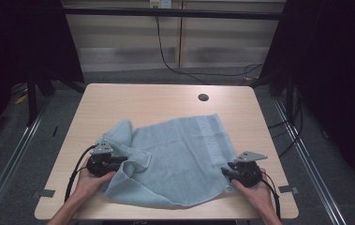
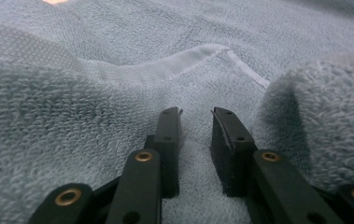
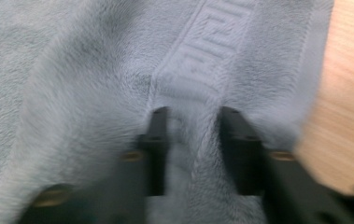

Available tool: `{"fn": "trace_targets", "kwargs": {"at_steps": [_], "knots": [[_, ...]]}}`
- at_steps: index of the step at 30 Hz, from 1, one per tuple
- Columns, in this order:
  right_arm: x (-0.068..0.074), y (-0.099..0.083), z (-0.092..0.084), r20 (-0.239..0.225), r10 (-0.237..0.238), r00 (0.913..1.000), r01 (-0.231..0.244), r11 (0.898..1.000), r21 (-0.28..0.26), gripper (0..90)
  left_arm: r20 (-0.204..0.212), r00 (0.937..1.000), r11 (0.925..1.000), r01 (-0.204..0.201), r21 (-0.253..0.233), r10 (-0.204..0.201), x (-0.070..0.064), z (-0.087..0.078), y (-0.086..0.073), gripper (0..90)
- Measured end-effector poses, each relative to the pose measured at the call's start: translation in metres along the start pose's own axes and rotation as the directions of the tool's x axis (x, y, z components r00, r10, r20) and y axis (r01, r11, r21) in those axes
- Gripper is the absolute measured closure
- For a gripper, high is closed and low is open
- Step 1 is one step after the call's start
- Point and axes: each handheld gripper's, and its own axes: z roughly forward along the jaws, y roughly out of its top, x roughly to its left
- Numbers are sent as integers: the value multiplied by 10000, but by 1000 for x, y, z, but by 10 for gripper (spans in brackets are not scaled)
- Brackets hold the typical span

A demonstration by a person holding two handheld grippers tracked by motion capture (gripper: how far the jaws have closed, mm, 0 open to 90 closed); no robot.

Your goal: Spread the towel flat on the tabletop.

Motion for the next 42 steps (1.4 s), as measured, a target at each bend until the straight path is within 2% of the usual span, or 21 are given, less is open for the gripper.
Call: {"fn": "trace_targets", "kwargs": {"at_steps": [2, 5, 6, 10, 13, 17, 18, 21, 22, 23, 24, 26, 27, 30, 32, 33, 34, 35, 37, 39, 42], "knots": [[-6, 1, 1, 14, 96, 10000, -96, 10000, -25, 839, 158, 9997, 9999, 167, -26, -167, -2, -2, -2, 747], [-15, 6, 3, 119, 342, 9993, -343, 9993, 115, 857, 416, 9991, 10000, -5, 95, 1, -6, -3, -4, 782], [-20, 8, 6, 186, 271, 9995, -273, 9996, 81, 858, 472, 9989, 9999, -34, 120, 28, -7, -2, -3, 812], [-39, 17, 15, 321, 616, 9976, -619, 9980, 84, 859, 720, 9974, 9998, 9, 185, -23, -15, 3, -1, 875], [-50, 27, 24, 365, 662, 9971, -661, 9978, -57, 859, 945, 9955, 9999, 58, 134, -70, -21, 8, 2, 900], [-63, 41, 33, 466, 814, 9956, -792, 9958, -469, 859, 1218, 9923, 9997, 203, 117, -216, -27, 12, 4, 900], [-67, 43, 35, 407, 877, 9953, -852, 9946, -595, 857, 1356, 9901, 9993, 359, 66, -364, -31, 12, 4, 900], [-76, 49, 37, 391, 1132, 9928, -1083, 9879, -1106, 840, 1732, 9848, 9999, 116, 55, -123, -44, 11, 6, 900], [-76, 50, 36, 366, 1262, 9913, -1205, 9841, -1308, 803, 1822, 9831, 9999, 156, -12, -151, -48, 10, 7, 899], [-75, 51, 32, 328, 1450, 9889, -1389, 9798, -1438, 741, 1898, 9818, 9999, 78, -104, -57, -49, 8, 8, 878], [-71, 53, 28, 225, 1419, 9896, -1367, 9783, -1556, 694, 1903, 9817, 9997, 50, -224, -7, -50, 5, 9, 853], [-59, 56, 16, 172, 1029, 9945, -987, 9814, -1646, 658, 1742, 9847, 9988, 113, -477, -28, -47, -1, 11, 824], [-54, 56, 10, 11, 1024, 9947, -1007, 9795, -1744, 651, 1627, 9866, 9977, 241, -634, -135, -44, -5, 11, 789], [-34, 56, -3, -606, 611, 9963, -712, 9808, -1818, 636, 997, 9945, 9934, 443, -1059, -337, -26, -17, 11, 754], [-19, 54, -9, -1145, 314, 9929, -519, 9821, -1812, 625, 847, 9958, 9934, 427, -1063, -338, -14, -23, 11, 743], [-13, 52, -10, -1319, 259, 9909, -497, 9822, -1809, 619, 468, 9987, 9964, 238, -819, -200, -5, -26, 13, 711], [-3, 47, -10, -1588, 160, 9872, -419, 9860, -1615, 615, 123, 9989, 9941, 468, -977, -458, 2, -28, 12, 677], [5, 43, -9, -1680, 40, 9858, -284, 9893, -1431, 608, -42, 9968, 9886, 792, -1282, -803, 9, -30, 12, 655], [19, 34, -5, -1948, -104, 9808, -95, 9949, -1009, 590, -222, 9961, 9872, 818, -1367, -856, 18, -34, 12, 621], [28, 27, -2, -2049, -201, 9786, 51, 9973, -735, 581, -584, 9915, 9833, 1061, -1480, -1158, 25, -38, 9, 546], [38, 18, 2, -2156, -315, 9760, 250, 9992, -326, 557, -788, 9895, 9865, 1114, -1198, -1213, 34, -36, 2, 421]]}}
